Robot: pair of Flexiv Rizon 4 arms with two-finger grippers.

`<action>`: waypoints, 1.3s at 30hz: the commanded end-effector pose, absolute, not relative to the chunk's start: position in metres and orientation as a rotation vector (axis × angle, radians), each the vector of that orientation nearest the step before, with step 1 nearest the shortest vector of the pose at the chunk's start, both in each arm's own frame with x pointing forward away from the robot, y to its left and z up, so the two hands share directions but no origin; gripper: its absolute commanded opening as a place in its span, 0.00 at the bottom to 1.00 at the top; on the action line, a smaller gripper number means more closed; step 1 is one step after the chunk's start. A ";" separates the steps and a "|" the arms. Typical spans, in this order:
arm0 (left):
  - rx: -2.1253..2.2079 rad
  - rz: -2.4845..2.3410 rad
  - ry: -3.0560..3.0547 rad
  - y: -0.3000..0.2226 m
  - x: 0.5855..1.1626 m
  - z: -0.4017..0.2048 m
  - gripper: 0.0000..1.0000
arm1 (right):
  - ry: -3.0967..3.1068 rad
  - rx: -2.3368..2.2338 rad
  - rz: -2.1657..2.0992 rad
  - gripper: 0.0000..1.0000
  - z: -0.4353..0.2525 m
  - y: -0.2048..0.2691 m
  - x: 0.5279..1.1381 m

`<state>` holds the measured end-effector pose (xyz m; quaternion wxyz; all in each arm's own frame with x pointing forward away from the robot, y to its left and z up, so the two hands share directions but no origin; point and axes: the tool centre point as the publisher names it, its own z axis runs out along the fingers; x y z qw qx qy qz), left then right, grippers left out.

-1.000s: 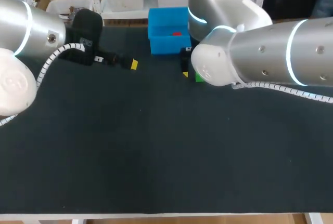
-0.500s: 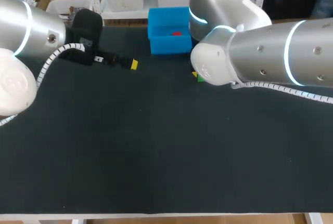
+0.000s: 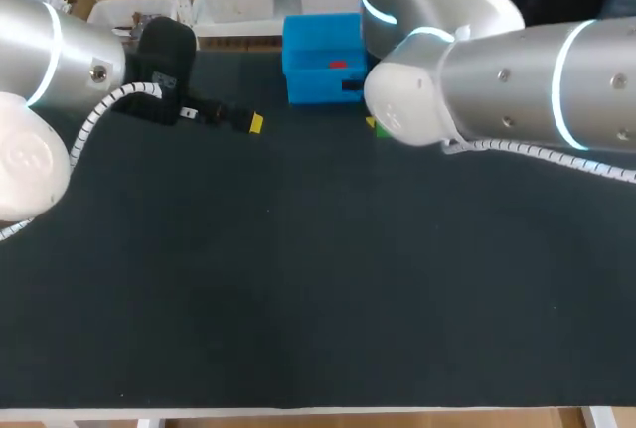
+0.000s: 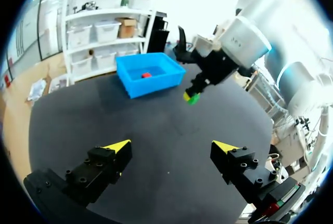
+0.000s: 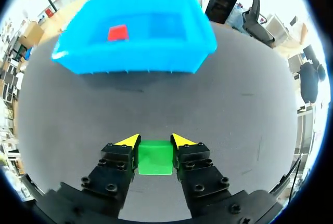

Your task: Use the left arm to pick the red cube and place it into the blue plastic box first, then use the right arm to grasp the green cube and put it into the same blue plastic box after the first action is fully finished.

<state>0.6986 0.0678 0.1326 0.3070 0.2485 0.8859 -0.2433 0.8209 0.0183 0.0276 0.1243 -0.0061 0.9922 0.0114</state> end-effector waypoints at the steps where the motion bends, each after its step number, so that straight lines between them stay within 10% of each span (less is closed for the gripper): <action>1: 0.661 -0.653 2.336 0.070 0.698 0.132 1.00 | 2.837 -0.014 0.078 0.00 0.066 0.010 0.806; 39: 0.661 -0.653 2.336 0.070 0.698 0.132 1.00 | 2.345 -0.006 0.520 0.00 0.134 0.020 0.799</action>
